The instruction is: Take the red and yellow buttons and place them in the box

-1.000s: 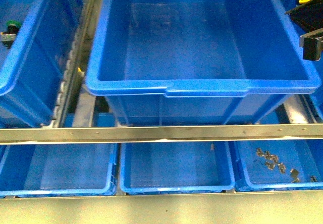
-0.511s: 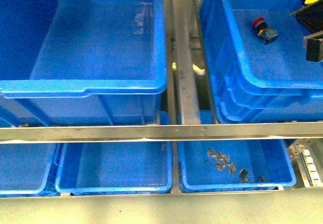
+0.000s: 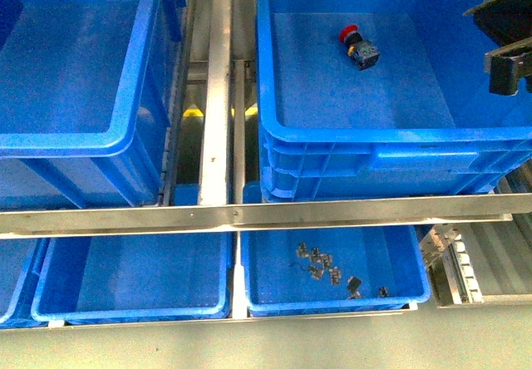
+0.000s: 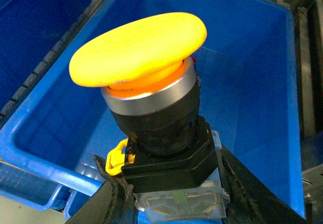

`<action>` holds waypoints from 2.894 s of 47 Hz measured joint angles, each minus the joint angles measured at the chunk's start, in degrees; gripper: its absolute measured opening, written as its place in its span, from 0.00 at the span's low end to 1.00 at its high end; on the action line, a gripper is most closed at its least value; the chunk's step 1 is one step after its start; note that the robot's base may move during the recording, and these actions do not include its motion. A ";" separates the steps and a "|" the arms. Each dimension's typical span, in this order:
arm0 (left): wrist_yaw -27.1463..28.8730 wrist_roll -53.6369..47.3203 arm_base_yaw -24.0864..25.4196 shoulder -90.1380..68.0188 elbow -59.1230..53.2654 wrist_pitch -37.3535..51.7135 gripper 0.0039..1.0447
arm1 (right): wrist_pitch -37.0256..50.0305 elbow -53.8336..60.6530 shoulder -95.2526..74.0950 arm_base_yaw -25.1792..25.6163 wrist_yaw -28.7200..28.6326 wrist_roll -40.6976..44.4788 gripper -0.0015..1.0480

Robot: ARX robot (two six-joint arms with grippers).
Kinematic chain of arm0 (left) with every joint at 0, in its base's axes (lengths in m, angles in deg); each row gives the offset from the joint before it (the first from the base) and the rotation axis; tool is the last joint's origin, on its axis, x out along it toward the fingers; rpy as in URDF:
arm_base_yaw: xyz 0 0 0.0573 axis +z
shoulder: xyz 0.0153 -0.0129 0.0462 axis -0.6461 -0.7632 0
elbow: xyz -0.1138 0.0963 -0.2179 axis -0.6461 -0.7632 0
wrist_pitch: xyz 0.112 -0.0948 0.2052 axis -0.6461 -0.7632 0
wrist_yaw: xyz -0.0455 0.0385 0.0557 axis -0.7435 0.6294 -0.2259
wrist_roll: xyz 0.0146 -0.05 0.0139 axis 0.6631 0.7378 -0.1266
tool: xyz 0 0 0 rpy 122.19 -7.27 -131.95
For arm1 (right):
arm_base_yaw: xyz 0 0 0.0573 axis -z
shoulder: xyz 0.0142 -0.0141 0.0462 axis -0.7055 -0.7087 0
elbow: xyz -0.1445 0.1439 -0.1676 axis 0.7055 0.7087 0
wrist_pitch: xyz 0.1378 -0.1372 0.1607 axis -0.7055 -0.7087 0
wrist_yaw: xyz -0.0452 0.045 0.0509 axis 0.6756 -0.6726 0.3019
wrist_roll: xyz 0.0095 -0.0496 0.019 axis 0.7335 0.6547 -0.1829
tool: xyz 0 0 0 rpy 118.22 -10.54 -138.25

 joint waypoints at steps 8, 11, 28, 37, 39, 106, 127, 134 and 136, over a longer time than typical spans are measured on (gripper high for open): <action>0.07 -0.02 0.00 7.96 0.00 -10.01 0.02 | -0.11 0.00 -0.02 -0.22 0.26 -0.02 0.32; 0.09 -0.02 -0.02 10.08 0.00 -11.06 0.02 | -0.26 0.00 -0.02 -0.37 0.24 0.00 0.32; 0.11 0.00 -0.04 10.54 0.00 -11.47 0.16 | -0.04 -2.01 -4.35 -1.09 -1.09 -0.48 0.32; 0.11 0.00 -0.04 10.54 0.00 -11.47 0.47 | 0.74 -9.11 -13.20 0.39 -4.24 -0.11 0.32; 0.11 0.00 -0.04 10.54 0.00 -11.47 0.54 | 0.57 -11.26 -15.34 0.94 -4.59 0.00 0.32; 0.11 -0.09 -0.04 10.54 0.00 -11.47 0.93 | -45.31 -103.43 -80.32 8.22 3.65 -8.13 0.81; 0.11 -0.11 -0.04 10.54 0.00 -11.47 0.93 | -16.70 -34.97 -27.61 8.94 -7.28 -15.10 0.94; 0.11 -0.11 -0.04 10.54 0.00 -11.47 0.93 | -16.20 -16.48 -11.50 9.01 -5.09 -22.03 0.94; 0.11 -0.09 -0.04 10.54 0.00 -11.47 0.93 | -16.55 -12.83 -7.61 9.01 -3.89 -23.56 0.94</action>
